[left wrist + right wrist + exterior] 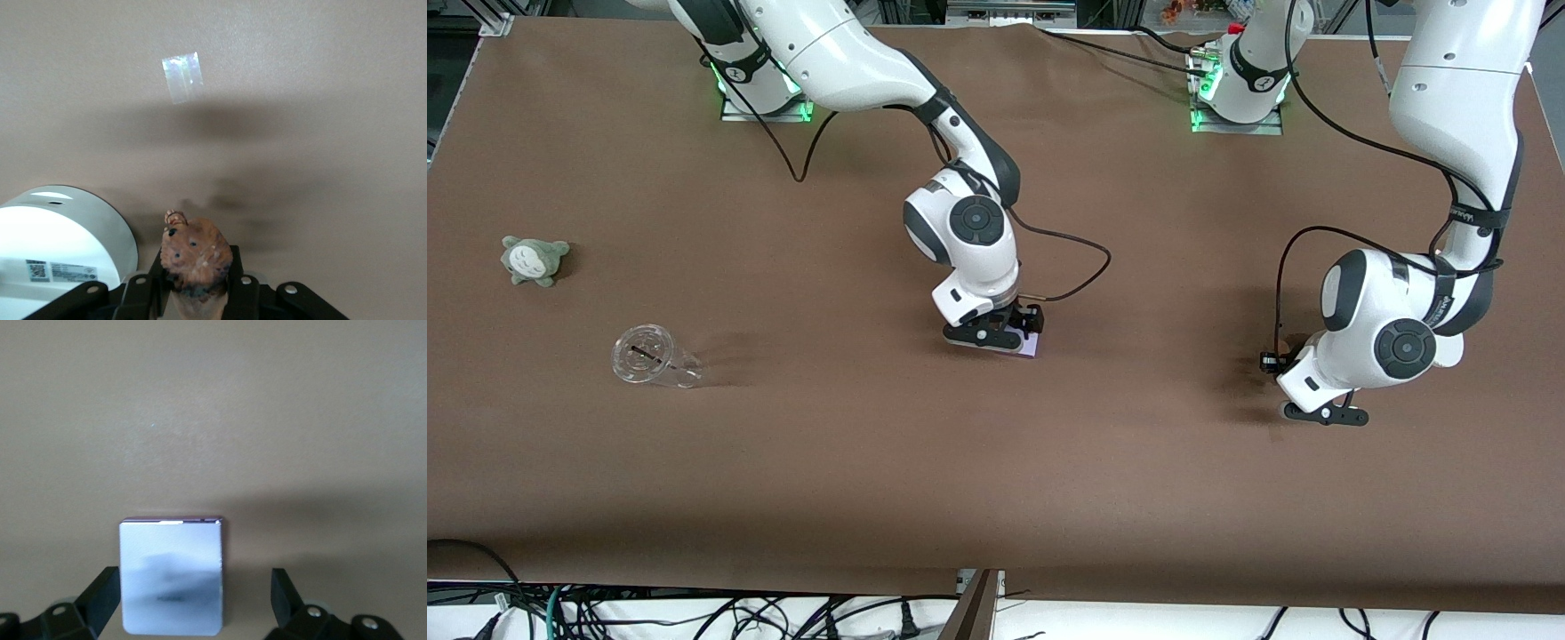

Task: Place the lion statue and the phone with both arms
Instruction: 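Lower the lion beside the white lamp and open the left gripper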

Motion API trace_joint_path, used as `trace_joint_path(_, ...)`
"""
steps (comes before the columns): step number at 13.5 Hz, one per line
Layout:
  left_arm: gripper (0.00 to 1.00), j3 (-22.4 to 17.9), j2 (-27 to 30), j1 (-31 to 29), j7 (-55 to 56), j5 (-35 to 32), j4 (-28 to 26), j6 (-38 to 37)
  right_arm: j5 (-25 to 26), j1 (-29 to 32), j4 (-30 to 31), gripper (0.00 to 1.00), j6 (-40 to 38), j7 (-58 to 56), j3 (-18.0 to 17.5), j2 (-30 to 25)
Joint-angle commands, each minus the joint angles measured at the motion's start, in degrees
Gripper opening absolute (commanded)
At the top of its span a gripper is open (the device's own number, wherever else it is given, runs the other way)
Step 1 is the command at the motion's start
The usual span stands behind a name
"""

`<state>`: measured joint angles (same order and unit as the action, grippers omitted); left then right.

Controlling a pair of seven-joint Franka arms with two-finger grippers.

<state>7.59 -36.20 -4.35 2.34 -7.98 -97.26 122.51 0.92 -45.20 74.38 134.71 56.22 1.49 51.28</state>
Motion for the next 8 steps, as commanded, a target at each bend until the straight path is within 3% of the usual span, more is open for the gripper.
trace_joint_path(1,0.76,0.8,-0.2,-0.7,-0.3,-1.5,-0.3,0.5,1.2,-1.2,-4.1,1.00,-0.3,2.1,0.8,3.0)
trace_joint_path(2,1.00,0.7,-0.2,-0.6,0.0,-1.5,-0.3,0.4,1.2,-1.3,-5.0,1.00,-0.3,2.5,0.8,3.7)
trace_joint_path(8,1.00,1.1,5.0,-0.4,0.0,-1.5,1.3,-5.3,1.3,-2.3,-7.6,1.00,-0.1,3.5,1.6,6.1)
